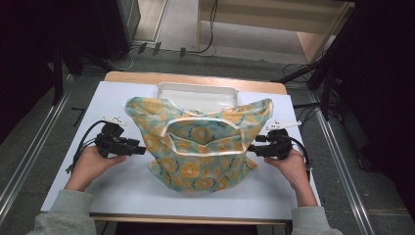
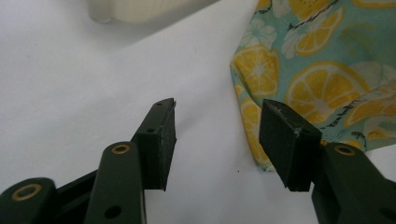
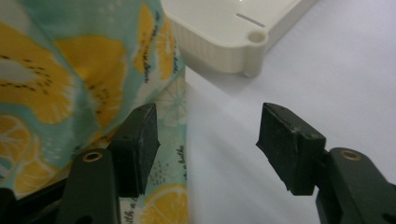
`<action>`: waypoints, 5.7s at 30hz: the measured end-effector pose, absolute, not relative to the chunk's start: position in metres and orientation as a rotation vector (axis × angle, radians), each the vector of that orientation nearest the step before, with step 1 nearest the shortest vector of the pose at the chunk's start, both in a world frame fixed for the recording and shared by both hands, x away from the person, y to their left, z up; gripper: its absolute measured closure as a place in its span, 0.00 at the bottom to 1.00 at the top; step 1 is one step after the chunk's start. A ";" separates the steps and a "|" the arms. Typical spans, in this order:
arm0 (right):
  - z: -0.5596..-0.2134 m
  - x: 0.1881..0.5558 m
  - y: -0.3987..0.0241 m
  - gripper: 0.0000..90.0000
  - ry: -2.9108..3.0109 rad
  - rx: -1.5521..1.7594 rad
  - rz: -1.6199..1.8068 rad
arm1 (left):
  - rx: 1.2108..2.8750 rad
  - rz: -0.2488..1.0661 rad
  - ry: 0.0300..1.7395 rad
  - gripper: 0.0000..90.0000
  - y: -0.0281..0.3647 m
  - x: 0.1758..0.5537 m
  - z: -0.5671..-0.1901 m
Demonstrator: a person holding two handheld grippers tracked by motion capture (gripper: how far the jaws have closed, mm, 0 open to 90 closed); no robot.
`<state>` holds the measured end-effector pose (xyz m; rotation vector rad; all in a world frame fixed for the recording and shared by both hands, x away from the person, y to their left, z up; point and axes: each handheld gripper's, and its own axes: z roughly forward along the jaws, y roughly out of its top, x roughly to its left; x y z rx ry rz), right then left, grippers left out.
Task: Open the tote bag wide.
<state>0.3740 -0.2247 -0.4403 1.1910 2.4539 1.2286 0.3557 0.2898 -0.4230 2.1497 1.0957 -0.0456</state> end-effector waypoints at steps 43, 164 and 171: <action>-0.428 0.372 -0.219 0.51 2.440 1.197 1.301 | 2.137 -0.072 1.071 0.45 0.291 0.356 -0.418; -0.271 0.331 -0.178 0.99 2.660 0.794 1.354 | 2.183 -0.139 0.795 0.98 0.248 0.345 -0.258; -0.278 0.326 -0.179 0.99 2.656 0.794 1.362 | 2.181 -0.141 0.794 0.96 0.252 0.338 -0.262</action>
